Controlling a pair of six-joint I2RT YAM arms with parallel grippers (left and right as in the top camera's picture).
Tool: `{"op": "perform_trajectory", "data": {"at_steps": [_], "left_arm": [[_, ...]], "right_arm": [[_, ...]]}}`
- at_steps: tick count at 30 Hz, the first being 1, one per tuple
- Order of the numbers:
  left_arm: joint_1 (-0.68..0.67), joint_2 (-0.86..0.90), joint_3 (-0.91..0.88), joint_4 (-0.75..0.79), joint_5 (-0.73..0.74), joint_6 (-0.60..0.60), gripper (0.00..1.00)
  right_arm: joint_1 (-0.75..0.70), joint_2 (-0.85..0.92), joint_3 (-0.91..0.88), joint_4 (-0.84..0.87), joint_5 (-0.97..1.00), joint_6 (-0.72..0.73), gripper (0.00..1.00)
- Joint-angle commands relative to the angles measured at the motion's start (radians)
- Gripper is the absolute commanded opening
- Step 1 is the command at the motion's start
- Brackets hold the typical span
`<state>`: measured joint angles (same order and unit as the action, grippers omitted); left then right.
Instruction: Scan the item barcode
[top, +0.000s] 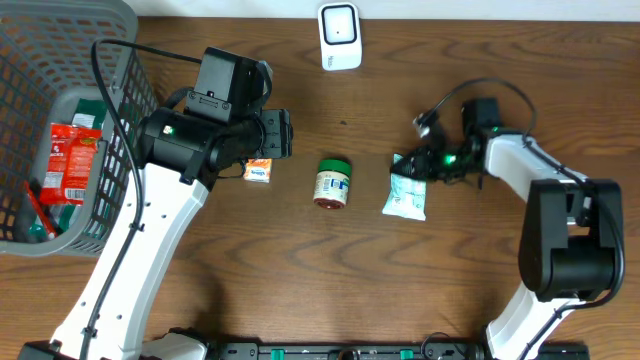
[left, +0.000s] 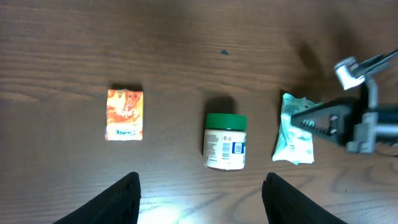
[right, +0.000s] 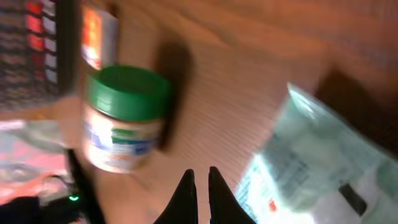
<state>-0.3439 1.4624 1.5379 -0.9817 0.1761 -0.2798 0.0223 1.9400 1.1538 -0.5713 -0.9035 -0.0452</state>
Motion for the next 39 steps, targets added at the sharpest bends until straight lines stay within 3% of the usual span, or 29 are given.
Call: {"op": "perform_trajectory", "data": {"at_steps": [1, 6, 14, 18, 23, 26, 29, 39], "left_arm": [[0.000, -0.003, 0.014, -0.005, -0.013, 0.018, 0.63], [0.000, -0.003, 0.012, -0.005, -0.013, 0.018, 0.63], [0.000, -0.003, 0.011, -0.004, -0.013, 0.018, 0.63], [0.000, -0.003, 0.011, -0.003, -0.013, 0.018, 0.63], [0.000, -0.003, 0.011, -0.002, -0.013, 0.018, 0.63], [0.000, -0.003, 0.011, -0.002, -0.013, 0.018, 0.64], [0.000, -0.003, 0.011, -0.002, -0.018, 0.018, 0.64], [0.000, 0.034, 0.004, -0.006, -0.043, 0.018, 0.64]], "right_arm": [[-0.047, -0.038, 0.060, -0.076, -0.027, 0.003, 0.03], [-0.060, -0.036, -0.013, -0.101, 0.356, 0.005, 0.01], [-0.060, -0.039, -0.175, 0.105, 0.433, 0.082, 0.01], [-0.060, -0.080, -0.064, 0.029, 0.324, 0.082, 0.06], [-0.058, -0.182, 0.112, -0.194, 0.309, 0.086, 0.06], [-0.056, -0.194, 0.101, -0.330, 0.428, 0.101, 0.03], [-0.046, -0.193, 0.042, -0.354, 0.519, 0.116, 0.01], [0.047, -0.193, -0.251, 0.029, 0.566, 0.281, 0.01]]}}
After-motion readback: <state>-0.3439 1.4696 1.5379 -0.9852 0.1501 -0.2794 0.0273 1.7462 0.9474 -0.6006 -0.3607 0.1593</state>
